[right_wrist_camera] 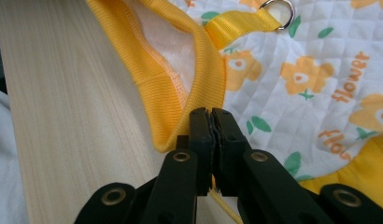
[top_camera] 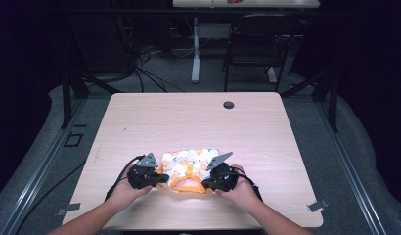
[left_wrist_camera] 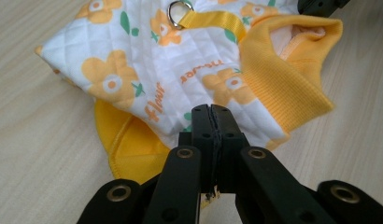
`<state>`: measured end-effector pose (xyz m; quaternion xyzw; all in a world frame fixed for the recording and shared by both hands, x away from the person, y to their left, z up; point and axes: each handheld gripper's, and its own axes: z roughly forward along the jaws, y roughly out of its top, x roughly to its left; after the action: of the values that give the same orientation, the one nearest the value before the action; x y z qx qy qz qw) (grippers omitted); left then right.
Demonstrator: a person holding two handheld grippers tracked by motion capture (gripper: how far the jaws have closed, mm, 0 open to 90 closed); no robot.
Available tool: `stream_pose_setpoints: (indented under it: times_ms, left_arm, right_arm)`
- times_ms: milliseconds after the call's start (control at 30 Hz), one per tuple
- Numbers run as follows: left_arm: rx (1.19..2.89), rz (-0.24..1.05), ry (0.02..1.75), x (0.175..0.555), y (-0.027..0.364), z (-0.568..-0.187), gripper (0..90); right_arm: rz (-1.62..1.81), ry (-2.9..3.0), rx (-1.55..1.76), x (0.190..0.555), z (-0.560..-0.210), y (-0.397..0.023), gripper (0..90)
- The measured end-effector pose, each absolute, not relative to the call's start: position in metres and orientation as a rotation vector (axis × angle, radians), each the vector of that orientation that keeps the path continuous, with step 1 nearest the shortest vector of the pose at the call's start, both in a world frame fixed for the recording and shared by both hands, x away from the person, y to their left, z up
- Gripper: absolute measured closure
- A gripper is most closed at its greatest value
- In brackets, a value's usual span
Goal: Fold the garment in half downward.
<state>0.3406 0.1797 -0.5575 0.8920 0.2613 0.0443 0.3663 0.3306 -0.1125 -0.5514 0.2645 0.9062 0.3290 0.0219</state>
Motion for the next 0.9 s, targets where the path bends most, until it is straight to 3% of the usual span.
stream_pose_setpoints:
  times_ms: [900]
  left_arm:
    - [2.256,0.134,0.728,0.347,0.176,-0.569,89.2]
  right_arm:
    - [0.993,2.772,0.891,0.341,-0.560,-0.120,87.3]
